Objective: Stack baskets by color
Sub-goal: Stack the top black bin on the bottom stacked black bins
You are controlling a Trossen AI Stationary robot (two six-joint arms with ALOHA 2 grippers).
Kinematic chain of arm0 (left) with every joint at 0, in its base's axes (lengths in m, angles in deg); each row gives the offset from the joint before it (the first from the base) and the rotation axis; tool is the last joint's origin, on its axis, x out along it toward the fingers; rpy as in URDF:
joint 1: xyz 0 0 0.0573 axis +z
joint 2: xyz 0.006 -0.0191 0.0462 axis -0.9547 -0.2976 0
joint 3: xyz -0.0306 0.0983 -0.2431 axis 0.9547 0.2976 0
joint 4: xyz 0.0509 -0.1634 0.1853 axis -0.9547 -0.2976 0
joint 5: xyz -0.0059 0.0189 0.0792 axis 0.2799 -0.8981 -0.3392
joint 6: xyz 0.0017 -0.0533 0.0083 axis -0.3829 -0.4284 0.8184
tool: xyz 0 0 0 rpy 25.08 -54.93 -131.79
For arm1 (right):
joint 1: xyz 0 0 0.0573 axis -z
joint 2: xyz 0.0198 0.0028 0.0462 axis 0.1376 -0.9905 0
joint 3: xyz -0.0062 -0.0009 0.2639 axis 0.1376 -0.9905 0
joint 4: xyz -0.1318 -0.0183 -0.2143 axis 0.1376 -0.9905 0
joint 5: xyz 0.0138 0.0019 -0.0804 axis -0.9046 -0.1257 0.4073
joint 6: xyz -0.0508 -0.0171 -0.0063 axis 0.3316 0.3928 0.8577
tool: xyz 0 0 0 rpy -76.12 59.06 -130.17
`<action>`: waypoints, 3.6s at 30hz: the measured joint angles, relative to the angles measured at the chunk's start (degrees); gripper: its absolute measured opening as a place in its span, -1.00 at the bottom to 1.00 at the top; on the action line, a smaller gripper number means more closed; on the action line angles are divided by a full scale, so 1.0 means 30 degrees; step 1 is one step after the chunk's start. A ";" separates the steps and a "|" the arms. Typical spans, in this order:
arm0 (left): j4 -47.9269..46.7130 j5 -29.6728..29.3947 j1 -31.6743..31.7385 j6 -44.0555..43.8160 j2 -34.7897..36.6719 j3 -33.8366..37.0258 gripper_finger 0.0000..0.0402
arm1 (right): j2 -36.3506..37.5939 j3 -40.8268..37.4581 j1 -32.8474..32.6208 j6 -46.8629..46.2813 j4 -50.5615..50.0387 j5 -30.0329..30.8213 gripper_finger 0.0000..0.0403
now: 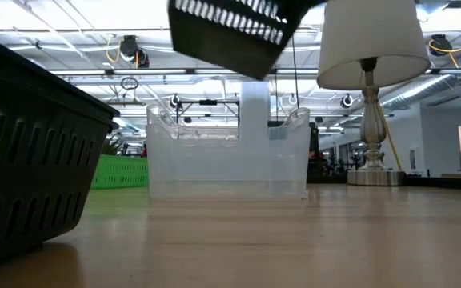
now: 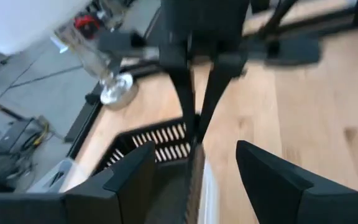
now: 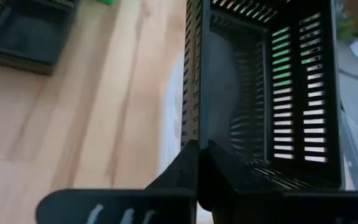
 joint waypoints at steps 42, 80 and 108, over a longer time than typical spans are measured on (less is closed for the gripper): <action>-0.4496 0.4371 0.1581 -0.3075 -0.1179 -0.0503 -0.95 | -0.0612 0.0799 -0.0942 0.1499 -0.0138 0.1078 -0.76; -0.1308 0.0277 -0.9598 -0.8069 -0.2021 -0.0503 -0.97 | 0.4069 0.0383 -0.7199 0.2458 0.2317 0.4568 -0.15; -0.1073 -0.0448 -0.9850 -0.9149 -0.4757 -0.0277 -0.95 | 0.4069 0.0376 -0.7192 0.2434 0.2275 0.4560 -0.15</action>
